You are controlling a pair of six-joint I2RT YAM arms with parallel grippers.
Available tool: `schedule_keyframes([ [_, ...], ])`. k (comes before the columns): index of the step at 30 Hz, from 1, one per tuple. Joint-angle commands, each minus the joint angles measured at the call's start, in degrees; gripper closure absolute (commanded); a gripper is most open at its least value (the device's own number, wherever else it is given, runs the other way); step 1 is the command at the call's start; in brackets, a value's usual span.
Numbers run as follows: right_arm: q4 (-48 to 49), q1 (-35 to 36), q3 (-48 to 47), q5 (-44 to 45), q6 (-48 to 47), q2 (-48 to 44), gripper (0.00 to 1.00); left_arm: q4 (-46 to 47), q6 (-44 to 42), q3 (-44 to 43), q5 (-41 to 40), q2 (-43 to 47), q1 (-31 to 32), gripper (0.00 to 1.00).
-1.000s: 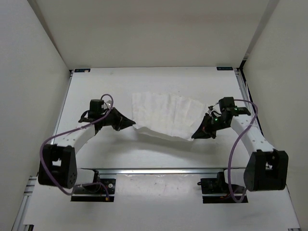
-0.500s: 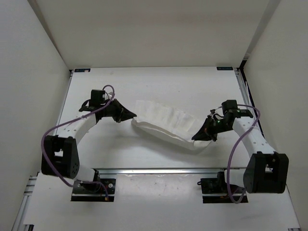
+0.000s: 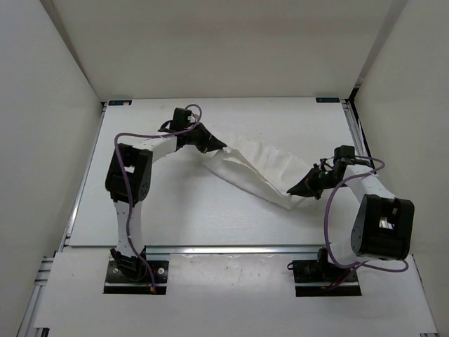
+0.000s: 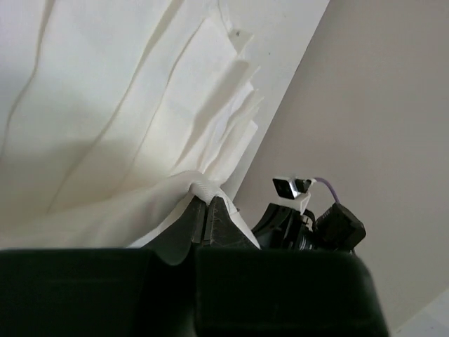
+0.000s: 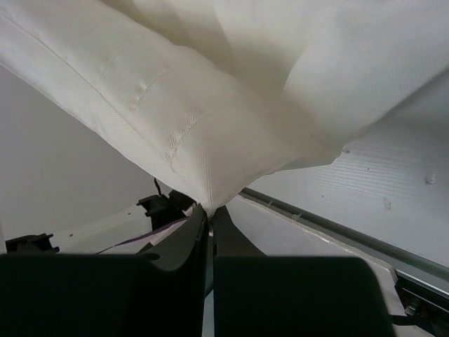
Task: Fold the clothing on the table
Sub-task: Fold the skirt
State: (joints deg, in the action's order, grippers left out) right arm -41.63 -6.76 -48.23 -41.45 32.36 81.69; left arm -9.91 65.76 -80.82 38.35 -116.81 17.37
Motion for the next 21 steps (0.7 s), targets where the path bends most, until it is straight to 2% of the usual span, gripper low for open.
schedule_keyframes([
  [1, 1.6, -1.3, 0.8, 1.3, 0.7, 1.5, 1.0, 7.2, 4.3, -6.3, -2.9, -4.6, 1.4, 0.98],
  [3, 2.5, -1.5, 0.4, 1.2, 0.7, 2.4, 1.0, 8.8, 6.0, -10.4, -5.0, -8.1, 2.0, 0.84],
  [6, 5.8, -2.8, -0.7, 1.7, 1.7, 4.2, 1.0, 3.8, 5.5, -18.7, -10.1, -13.9, 2.6, 0.77],
  [10, 10.3, -3.8, -5.7, 0.3, 2.8, 9.4, 1.0, -0.5, 4.1, -22.1, -17.1, -13.9, 1.1, 0.79],
  [14, 13.1, -3.4, -12.8, 0.2, 3.8, 14.6, 1.0, -5.5, 1.2, -21.7, -20.1, -12.0, -0.7, 0.87],
  [17, 15.1, -3.3, -17.5, 0.4, 5.7, 18.9, 1.0, -3.8, 2.1, -16.9, -18.8, -10.0, -2.4, 0.95],
  [21, 17.1, -3.2, -24.0, 1.1, 8.1, 24.3, 1.0, -1.0, 2.0, -10.0, -17.8, -6.5, -3.2, 0.95],
])
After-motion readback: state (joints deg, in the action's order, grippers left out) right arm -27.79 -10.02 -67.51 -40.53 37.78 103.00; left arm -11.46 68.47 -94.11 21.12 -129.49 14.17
